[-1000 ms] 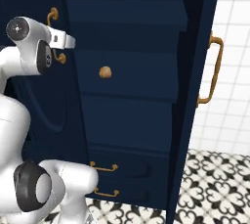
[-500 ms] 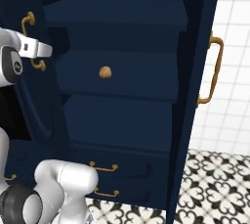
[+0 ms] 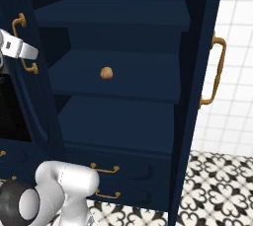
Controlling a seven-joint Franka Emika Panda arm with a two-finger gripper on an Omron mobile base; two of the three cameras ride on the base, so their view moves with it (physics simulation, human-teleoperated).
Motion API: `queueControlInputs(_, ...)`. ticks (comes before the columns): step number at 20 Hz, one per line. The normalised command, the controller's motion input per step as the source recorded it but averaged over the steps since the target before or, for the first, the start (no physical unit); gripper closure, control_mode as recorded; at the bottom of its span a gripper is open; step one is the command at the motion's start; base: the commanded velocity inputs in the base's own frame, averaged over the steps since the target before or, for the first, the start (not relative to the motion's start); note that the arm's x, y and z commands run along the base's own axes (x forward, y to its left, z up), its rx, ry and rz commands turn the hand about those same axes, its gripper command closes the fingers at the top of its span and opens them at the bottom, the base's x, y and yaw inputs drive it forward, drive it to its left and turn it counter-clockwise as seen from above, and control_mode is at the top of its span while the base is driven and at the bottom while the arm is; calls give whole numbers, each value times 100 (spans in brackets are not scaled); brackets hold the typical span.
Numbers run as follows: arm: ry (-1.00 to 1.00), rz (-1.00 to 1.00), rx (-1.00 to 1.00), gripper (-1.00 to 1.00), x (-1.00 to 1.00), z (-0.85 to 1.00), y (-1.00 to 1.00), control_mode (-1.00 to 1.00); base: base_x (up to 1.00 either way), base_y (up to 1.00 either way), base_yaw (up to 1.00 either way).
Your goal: Open the cabinet, pick up the bread from the cabinet and place it in the basket. Then move the basket to the dining counter.
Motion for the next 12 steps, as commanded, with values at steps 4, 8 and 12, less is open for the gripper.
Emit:
queueControlInputs(4,5,0,16,-100,-33,0,-29,-100,0,0,0)
queueControlInputs(8,0,0,21,-100,-81,-4,-19,-100,0,0,0)
queueControlInputs(12,0,0,29,-100,-37,0,-33,-100,0,0,0)
